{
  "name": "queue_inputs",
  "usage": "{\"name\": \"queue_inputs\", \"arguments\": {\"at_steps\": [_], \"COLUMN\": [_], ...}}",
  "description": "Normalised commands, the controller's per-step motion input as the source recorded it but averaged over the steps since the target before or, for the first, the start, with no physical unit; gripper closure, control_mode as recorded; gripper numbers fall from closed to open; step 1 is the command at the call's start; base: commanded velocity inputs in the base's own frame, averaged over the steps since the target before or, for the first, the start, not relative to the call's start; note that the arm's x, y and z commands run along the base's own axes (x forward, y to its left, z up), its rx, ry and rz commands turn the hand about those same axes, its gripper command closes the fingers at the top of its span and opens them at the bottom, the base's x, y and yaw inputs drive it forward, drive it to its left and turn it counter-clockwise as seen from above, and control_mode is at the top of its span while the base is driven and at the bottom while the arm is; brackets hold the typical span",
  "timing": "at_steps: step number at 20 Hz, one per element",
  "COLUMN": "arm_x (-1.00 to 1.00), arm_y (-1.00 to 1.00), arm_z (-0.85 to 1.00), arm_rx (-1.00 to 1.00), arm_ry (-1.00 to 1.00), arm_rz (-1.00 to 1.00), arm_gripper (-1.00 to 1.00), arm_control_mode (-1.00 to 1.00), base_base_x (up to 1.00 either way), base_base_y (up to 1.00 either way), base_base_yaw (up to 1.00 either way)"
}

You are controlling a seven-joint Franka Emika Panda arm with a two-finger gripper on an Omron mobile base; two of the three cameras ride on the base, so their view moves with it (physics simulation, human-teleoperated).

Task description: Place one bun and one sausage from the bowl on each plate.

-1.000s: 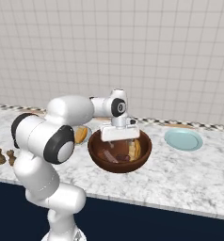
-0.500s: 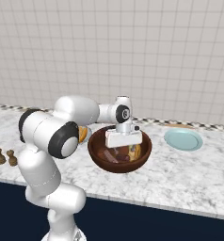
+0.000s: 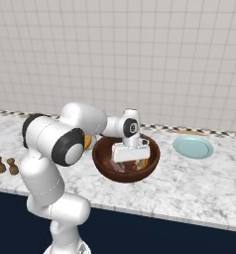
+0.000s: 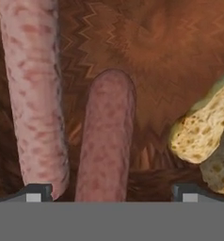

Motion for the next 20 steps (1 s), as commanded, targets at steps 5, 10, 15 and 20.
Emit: {"name": "queue_inputs", "arguments": {"at_steps": [5, 10, 15, 20], "arm_x": [-0.02, -0.05, -0.35, -0.02], "arm_y": [-0.01, 0.0, 0.01, 0.5], "arm_z": [-0.05, 0.0, 0.37, 0.74], "arm_rx": [0.0, 0.0, 0.0, 0.0], "arm_ry": [0.0, 0.0, -0.01, -0.11], "arm_rz": [0.0, 0.0, -0.03, -0.06], "arm_gripper": [1.0, 1.0, 1.0, 1.0], "arm_control_mode": [-1.0, -1.0, -1.0, -1.0], "base_base_x": [0.0, 0.0, 0.0, 0.0], "base_base_y": [0.0, 0.0, 0.0, 0.0], "base_base_yaw": [0.0, 0.0, 0.0, 0.0]}}
